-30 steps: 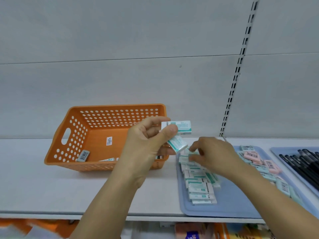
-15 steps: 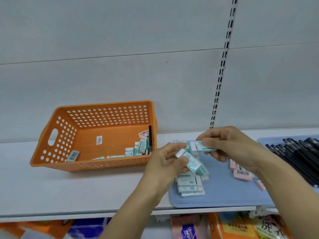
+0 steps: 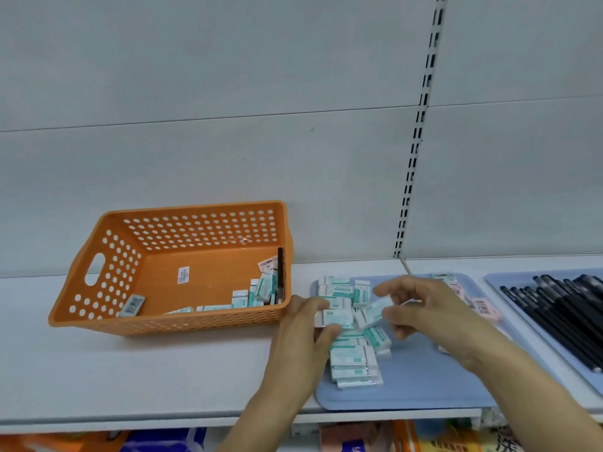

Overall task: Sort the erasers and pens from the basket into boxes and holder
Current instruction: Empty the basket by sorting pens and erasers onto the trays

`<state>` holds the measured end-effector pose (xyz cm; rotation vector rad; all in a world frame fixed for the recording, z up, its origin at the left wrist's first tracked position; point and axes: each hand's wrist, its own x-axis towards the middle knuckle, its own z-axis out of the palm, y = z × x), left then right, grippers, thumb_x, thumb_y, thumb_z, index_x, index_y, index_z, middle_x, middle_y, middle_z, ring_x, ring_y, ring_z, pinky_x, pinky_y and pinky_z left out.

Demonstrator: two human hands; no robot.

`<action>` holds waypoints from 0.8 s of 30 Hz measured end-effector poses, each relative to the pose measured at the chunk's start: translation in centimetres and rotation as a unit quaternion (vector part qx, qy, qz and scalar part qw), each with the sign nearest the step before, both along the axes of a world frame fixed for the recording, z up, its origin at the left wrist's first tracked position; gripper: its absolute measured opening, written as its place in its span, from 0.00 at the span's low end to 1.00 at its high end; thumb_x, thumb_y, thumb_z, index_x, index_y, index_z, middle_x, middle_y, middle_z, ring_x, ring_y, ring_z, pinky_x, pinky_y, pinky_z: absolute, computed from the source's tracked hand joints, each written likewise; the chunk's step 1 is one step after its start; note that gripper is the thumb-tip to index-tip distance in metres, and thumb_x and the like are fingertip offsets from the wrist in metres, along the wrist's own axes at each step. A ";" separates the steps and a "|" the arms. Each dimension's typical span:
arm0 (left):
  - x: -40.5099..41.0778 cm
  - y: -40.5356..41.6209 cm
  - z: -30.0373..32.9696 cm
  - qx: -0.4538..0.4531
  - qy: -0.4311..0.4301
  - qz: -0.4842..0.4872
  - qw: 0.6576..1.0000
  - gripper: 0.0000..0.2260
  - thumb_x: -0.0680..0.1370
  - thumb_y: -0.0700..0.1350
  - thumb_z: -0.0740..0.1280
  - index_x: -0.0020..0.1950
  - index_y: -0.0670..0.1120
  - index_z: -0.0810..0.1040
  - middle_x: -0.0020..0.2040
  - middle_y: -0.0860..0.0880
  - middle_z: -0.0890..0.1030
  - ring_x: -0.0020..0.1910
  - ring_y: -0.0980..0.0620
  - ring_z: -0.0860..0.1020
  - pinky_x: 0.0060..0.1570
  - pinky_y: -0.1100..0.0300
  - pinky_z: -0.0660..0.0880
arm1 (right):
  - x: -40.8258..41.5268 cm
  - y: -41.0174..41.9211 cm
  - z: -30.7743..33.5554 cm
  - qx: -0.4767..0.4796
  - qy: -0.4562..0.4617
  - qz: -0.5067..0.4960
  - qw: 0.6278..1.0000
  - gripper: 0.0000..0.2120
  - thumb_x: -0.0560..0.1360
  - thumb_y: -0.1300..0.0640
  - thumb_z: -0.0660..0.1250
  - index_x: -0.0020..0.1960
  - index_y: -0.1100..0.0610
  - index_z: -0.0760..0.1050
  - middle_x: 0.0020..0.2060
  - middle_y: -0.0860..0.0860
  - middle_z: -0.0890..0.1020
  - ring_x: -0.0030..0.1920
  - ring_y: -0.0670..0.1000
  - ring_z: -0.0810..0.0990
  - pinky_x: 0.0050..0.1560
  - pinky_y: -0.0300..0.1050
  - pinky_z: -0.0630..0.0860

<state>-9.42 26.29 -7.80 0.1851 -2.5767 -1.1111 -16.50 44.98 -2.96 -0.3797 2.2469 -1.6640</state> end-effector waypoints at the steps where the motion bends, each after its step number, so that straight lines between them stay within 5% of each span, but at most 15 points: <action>1: -0.1 0.0 -0.2 -0.004 -0.001 -0.002 1.000 0.14 0.79 0.44 0.67 0.64 0.51 0.73 0.55 0.58 0.69 0.45 0.66 0.74 0.43 0.80 0.65 | 0.2 0.0 -0.2 0.031 0.008 0.003 0.999 0.11 0.72 0.69 0.70 0.51 0.56 0.81 0.39 0.55 0.76 0.31 0.51 0.78 0.36 0.39 0.78; 10: -1.0 -0.1 -0.6 -0.012 -0.019 0.013 1.000 0.25 0.80 0.41 0.62 0.76 0.53 0.61 0.74 0.59 0.61 0.70 0.56 0.66 0.67 0.71 0.58 | 0.3 1.0 -1.7 0.214 0.158 0.002 0.964 0.06 0.73 0.51 0.72 0.51 0.46 0.79 0.40 0.44 0.81 0.38 0.41 0.77 0.38 0.30 0.71; 13: -1.4 -0.2 -0.5 0.020 -0.038 0.002 0.999 0.26 0.80 0.42 0.63 0.76 0.54 0.61 0.71 0.57 0.67 0.62 0.55 0.73 0.64 0.64 0.69 | 0.3 1.1 -1.9 0.190 0.168 0.008 0.967 0.02 0.75 0.50 0.70 0.46 0.47 0.81 0.37 0.44 0.83 0.36 0.39 0.78 0.37 0.32 0.72; 16: -1.5 -0.2 -0.3 0.011 -0.032 0.005 0.999 0.22 0.79 0.42 0.64 0.73 0.54 0.66 0.62 0.59 0.69 0.54 0.57 0.76 0.54 0.71 0.70 | 0.4 1.1 -1.9 0.168 0.179 0.009 0.969 0.02 0.75 0.50 0.69 0.47 0.47 0.81 0.39 0.44 0.83 0.39 0.39 0.78 0.40 0.32 0.72; 22: -0.6 -0.4 -0.3 0.030 -0.018 -0.023 0.999 0.22 0.81 0.39 0.58 0.72 0.58 0.67 0.65 0.57 0.74 0.62 0.60 0.73 0.63 0.59 0.73 | 1.3 -0.2 -1.3 0.201 0.261 0.060 0.942 0.07 0.75 0.48 0.68 0.53 0.44 0.77 0.43 0.43 0.79 0.46 0.39 0.75 0.45 0.32 0.70; 24: 0.5 -0.3 0.3 0.044 -0.022 -0.039 0.998 0.25 0.81 0.38 0.56 0.72 0.63 0.65 0.63 0.58 0.75 0.60 0.63 0.73 0.61 0.62 0.73 | 1.6 -1.0 -0.9 0.247 0.297 0.085 0.918 0.09 0.76 0.45 0.66 0.56 0.42 0.75 0.47 0.41 0.76 0.50 0.40 0.73 0.50 0.34 0.69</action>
